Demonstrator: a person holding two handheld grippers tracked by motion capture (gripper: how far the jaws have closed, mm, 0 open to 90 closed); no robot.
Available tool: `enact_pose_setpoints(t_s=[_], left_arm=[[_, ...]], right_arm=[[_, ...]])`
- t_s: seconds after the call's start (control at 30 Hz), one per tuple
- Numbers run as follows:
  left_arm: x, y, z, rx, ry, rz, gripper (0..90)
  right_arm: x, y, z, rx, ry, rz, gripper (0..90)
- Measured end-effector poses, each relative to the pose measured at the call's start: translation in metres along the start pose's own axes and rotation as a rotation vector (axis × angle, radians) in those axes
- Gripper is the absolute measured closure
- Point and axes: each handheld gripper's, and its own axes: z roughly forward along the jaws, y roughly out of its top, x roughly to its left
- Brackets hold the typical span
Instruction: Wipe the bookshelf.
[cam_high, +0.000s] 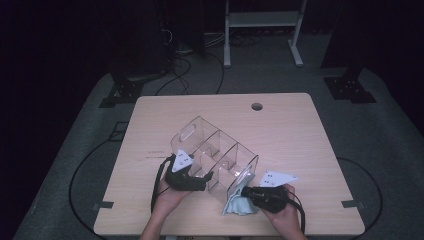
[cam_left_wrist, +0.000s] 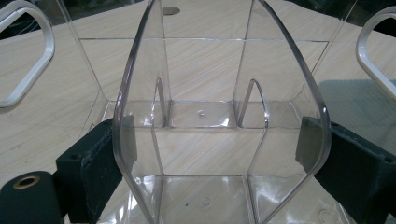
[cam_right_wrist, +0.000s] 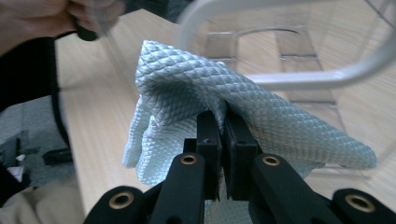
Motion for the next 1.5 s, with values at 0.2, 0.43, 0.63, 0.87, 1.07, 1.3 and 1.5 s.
enact_pose_setpoints(t_s=[0.2, 0.43, 0.63, 0.87, 1.07, 1.3, 1.5], left_arm=[[-0.001, 0.000, 0.001, -0.003, 0.004, -0.002, 8.8], [-0.002, 0.001, 0.001, 0.001, 0.007, 0.000, 8.8], [-0.002, 0.000, 0.001, -0.003, 0.006, -0.008, 8.8], [-0.002, 0.001, 0.002, -0.003, 0.008, -0.001, 8.8], [-0.002, 0.000, 0.001, -0.003, 0.005, -0.007, 8.7], [-0.002, 0.001, 0.002, -0.002, 0.004, 0.001, 8.7], [-0.002, 0.000, 0.002, -0.005, 0.004, -0.005, 8.7]], right_arm=[[0.009, 0.005, -0.002, -0.015, 0.023, -0.018, 85.8], [0.020, 0.017, -0.012, -0.062, 0.038, -0.051, 85.8], [0.020, 0.011, -0.006, -0.040, 0.047, -0.044, 85.8], [0.023, 0.019, -0.014, -0.074, 0.043, -0.060, 85.8], [0.020, 0.009, -0.004, -0.028, 0.047, -0.048, 85.8], [0.019, 0.017, -0.013, -0.069, 0.047, -0.044, 85.8], [0.017, 0.009, -0.005, -0.034, 0.051, -0.033, 85.8]])
